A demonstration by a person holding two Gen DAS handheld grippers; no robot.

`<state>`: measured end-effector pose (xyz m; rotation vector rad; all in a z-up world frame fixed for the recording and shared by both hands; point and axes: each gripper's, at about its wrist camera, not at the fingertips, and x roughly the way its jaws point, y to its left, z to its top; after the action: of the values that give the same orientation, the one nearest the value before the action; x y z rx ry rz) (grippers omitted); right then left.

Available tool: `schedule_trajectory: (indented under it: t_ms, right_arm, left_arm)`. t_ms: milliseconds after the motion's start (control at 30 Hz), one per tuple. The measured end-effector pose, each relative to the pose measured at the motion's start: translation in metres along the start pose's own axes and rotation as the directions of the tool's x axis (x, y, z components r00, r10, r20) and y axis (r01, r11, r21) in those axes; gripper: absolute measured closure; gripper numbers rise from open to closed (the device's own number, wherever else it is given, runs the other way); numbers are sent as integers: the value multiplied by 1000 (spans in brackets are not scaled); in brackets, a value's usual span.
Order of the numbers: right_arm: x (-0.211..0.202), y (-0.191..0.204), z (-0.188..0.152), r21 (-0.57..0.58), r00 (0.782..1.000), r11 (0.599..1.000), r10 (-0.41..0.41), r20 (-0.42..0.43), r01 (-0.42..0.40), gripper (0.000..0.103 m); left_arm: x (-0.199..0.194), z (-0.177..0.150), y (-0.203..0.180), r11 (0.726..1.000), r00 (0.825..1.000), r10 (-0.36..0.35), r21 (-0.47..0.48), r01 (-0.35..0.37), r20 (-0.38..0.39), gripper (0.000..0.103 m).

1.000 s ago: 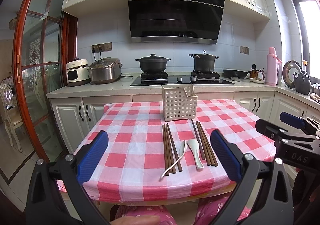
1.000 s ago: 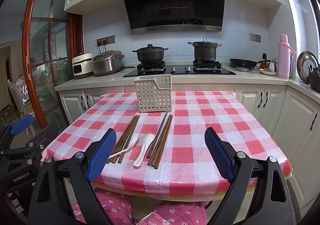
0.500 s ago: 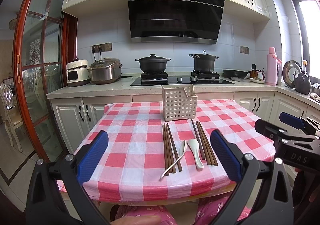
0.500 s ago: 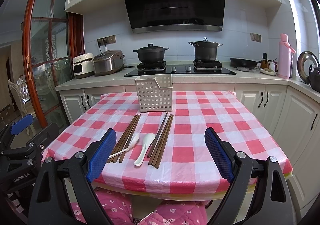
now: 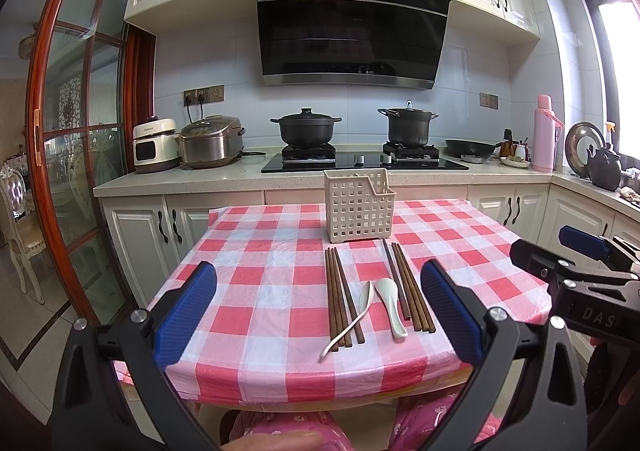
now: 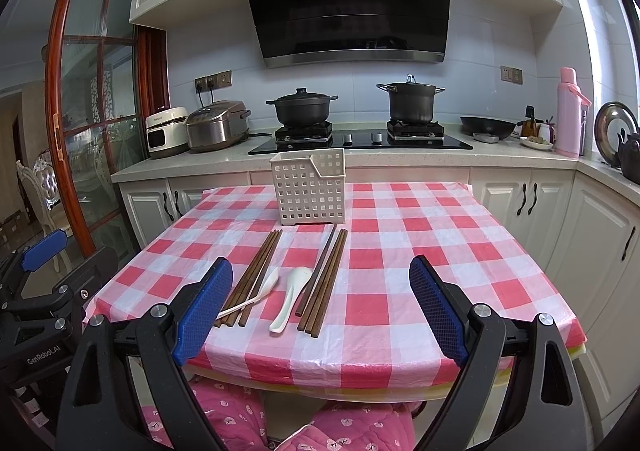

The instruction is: Organize utensils

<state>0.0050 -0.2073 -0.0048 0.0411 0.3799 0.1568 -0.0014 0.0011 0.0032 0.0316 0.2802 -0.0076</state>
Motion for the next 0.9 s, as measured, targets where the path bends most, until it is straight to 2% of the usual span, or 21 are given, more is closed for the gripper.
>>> schedule_trajectory:
  t_ms: [900]
  right_arm:
    - [3, -6, 6, 17, 1000, 1000, -19, 1, 19, 18]
  left_arm:
    - [2, 2, 7, 1000, 1000, 4, -9, -4, 0, 5]
